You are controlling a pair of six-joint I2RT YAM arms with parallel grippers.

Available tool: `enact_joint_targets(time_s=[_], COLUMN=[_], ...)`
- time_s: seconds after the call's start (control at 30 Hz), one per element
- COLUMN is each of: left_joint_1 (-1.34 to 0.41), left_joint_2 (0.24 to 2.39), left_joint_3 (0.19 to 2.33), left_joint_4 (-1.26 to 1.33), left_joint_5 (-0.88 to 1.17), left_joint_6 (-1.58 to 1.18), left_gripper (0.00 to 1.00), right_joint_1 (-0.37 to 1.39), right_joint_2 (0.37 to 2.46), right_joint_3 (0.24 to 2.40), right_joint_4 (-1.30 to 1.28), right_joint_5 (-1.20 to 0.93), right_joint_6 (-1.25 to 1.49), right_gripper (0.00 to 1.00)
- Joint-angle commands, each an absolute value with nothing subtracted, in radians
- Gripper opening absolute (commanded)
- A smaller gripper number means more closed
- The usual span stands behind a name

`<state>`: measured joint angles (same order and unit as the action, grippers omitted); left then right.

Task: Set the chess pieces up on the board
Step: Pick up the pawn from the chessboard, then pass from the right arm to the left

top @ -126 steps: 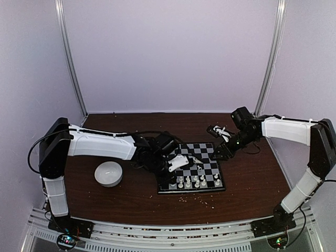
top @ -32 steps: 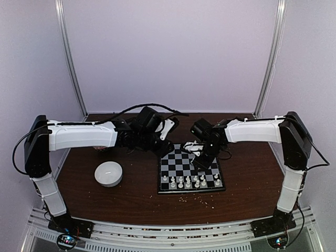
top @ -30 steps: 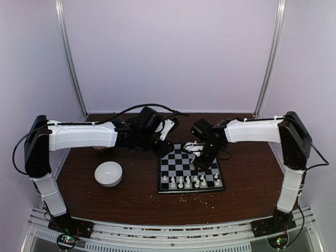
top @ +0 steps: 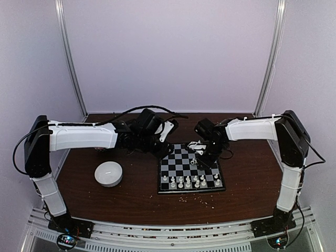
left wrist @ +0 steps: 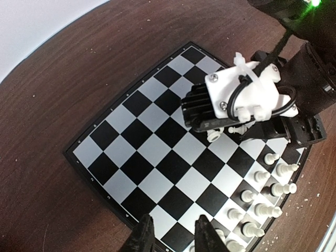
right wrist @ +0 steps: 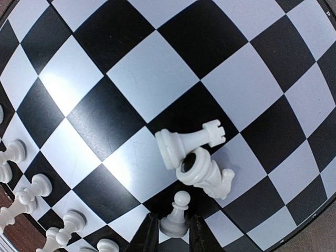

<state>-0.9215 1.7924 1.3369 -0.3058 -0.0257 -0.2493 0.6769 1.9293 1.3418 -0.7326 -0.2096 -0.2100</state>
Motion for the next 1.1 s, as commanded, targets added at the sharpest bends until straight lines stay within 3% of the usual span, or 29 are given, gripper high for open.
enact_joint_targets(time_s=[0.0, 0.3, 0.7, 1.07], left_joint_1=[-0.913, -0.893, -0.797, -0.798], left_joint_2=[1.776, 1.77, 1.879, 2.058], left_joint_3=[1.324, 1.302, 1.247, 1.308], left_joint_4=[-0.26, -0.209, 0.202, 0.443], left_joint_5=[-0.021, 0.064, 0.79, 1.022], left_joint_6=[-0.255, -0.271, -0.427, -0.655], left_gripper=[0.27, 0.28, 0.28, 0.28], right_joint_1=[0.672, 0.644, 0.623, 0.623], right_joint_2=[1.958, 1.908, 1.69, 1.622], right_joint_3=[1.347, 1.317, 1.206, 1.215], right_joint_4=[-0.74, -0.719, -0.651, -0.66], right_joint_5=[-0.244, -0.271, -0.626, -0.76], right_joint_6=[-0.227, -0.232, -0.361, -0.375], right_gripper=[0.22, 0.15, 0.14, 0.15])
